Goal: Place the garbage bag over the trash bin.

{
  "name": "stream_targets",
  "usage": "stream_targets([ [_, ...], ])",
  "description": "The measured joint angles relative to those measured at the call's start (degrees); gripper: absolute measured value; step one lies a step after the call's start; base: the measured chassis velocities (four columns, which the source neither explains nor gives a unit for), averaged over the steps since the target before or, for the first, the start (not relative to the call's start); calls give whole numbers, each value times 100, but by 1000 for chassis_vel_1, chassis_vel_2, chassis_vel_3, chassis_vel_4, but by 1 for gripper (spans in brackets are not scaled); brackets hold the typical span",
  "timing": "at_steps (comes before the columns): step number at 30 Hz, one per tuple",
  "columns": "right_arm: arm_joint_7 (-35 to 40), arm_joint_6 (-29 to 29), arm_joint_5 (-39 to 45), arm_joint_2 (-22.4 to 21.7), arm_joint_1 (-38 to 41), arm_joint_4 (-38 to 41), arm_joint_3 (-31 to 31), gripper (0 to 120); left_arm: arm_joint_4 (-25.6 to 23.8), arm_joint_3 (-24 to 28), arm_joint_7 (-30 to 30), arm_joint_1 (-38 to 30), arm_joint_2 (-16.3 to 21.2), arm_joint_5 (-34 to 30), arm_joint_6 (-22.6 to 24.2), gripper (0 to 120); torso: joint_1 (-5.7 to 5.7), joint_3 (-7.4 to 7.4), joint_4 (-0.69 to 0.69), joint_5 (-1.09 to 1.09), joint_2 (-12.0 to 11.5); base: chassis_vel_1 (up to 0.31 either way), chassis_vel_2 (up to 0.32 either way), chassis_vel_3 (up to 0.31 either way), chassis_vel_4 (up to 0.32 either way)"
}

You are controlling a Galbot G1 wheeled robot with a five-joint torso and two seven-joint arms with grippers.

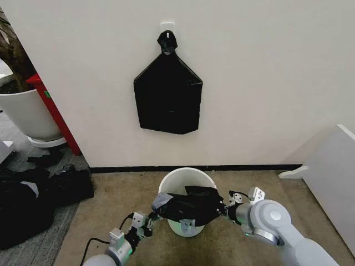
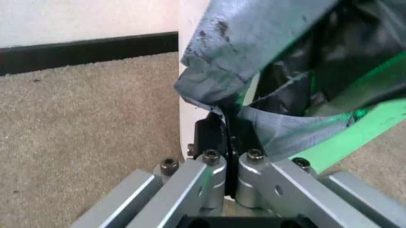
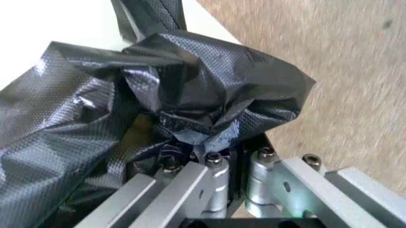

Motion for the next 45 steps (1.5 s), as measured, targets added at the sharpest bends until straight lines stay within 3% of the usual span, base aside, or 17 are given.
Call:
stream_targets([
  [5,-462,-488,-412,-208,-20,-4,51,0,175,47,2,-179,-149,111,-64,0,0,0,0,0,0,0,0,0,0],
  [11,-1261,-588,-985,-221,13,-245,55,0,173,86,6,-254,-180,172,-92,0,0,0,-2,1,0,0,0,0,0],
  [29,-1505,-950,-630,-56,993,-1485,-438,0,258,62,70,-151,-329,68,-115,0,0,0,0,1,0,0,0,0,0],
  [39,-1517,-942,-554,-28,998,-1604,-440,0,457,103,100,-278,-393,11,-59,0,0,0,0,1,0,0,0,0,0],
  [45,-1455,-936,-506,-66,939,-1406,-350,19,374,126,89,-283,-381,52,-46,0,0,0,0,1,0,0,0,0,0],
])
